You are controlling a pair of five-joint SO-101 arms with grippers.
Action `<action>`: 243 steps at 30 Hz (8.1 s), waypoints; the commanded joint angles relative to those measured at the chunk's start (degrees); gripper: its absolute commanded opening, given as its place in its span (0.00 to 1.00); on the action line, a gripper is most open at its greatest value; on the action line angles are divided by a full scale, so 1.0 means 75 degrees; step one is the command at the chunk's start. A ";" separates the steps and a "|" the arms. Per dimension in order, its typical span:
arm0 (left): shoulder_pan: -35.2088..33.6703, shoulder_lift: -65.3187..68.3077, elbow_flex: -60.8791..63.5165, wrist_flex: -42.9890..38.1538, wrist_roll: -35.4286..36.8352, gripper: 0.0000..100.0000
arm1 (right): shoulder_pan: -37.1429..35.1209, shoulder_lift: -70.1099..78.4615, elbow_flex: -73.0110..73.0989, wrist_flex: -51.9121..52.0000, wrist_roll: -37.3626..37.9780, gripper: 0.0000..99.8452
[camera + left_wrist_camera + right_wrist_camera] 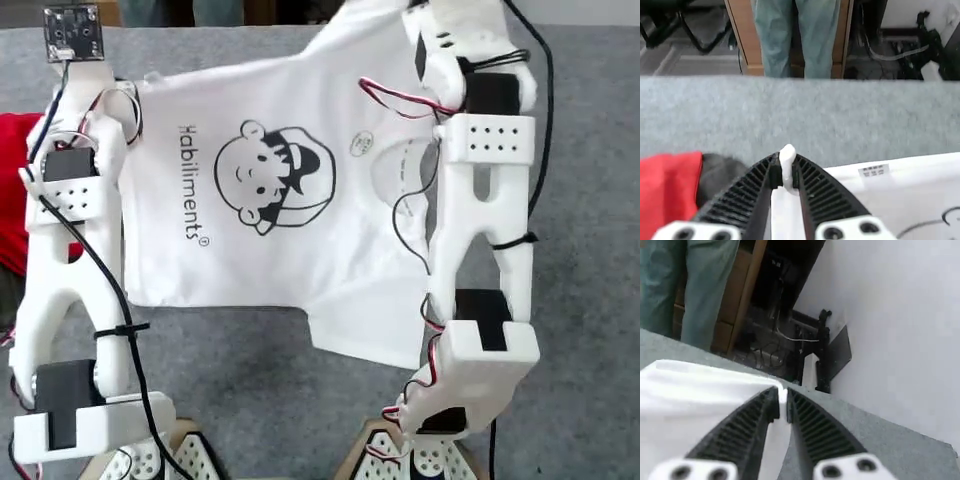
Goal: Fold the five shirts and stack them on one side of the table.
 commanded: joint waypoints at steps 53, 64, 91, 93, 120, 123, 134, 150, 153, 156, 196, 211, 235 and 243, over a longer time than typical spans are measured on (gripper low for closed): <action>-0.0346 -0.2063 0.6066 0.2251 -0.2942 0.03 | 0.0797 -0.9254 1.2642 0.2544 0.2180 0.01; -0.0733 -0.2110 0.5984 0.2262 -0.2579 0.13 | 0.0844 -0.9254 1.3029 0.2637 0.3024 0.05; -0.0064 -0.1946 0.3323 0.2673 -0.0598 0.07 | -0.1887 -0.5152 1.1059 0.0422 0.0445 0.01; -0.0029 -0.1618 0.3335 0.2086 -0.0328 0.07 | -0.2086 -0.4636 1.0930 0.0469 0.0316 0.01; -0.0100 0.3223 0.0944 0.1547 -0.0234 0.03 | -0.2872 -0.6687 1.2337 0.1817 0.1289 0.01; -0.0111 0.3200 0.0944 0.1582 -0.0234 0.03 | -0.2497 -0.7191 1.1798 0.1875 0.1301 0.01; -0.0088 0.2262 0.0944 0.1465 -0.0211 0.03 | -0.0270 -0.4120 0.8105 0.0797 0.1289 0.01; -0.0533 0.3106 0.0990 0.1160 -0.0176 0.03 | 0.0809 0.2690 0.2690 0.1453 0.0856 0.01; -0.0733 0.3106 0.0990 0.1160 -0.0176 0.03 | 0.0973 0.3229 0.2045 0.1946 0.0856 0.01; -0.0744 0.3036 0.1002 0.1172 -0.0176 0.03 | 0.0973 0.3382 0.1600 0.2344 0.0867 0.01; -0.0908 0.1700 0.0358 0.1676 -0.0234 0.03 | 0.0738 0.4343 -0.3065 0.5966 0.1102 0.01; -0.1600 -0.0422 0.3206 0.1407 -0.1465 0.03 | -0.0023 -0.0147 0.0862 0.6189 0.3036 0.01; -0.1471 -0.0422 0.5363 -0.0832 -0.1043 0.03 | -0.3001 -0.8246 1.3310 0.2872 0.4126 0.27; -0.1483 -0.0410 0.5363 -0.0809 -0.1032 0.03 | -0.3071 -0.8234 1.4330 0.1817 0.4126 0.27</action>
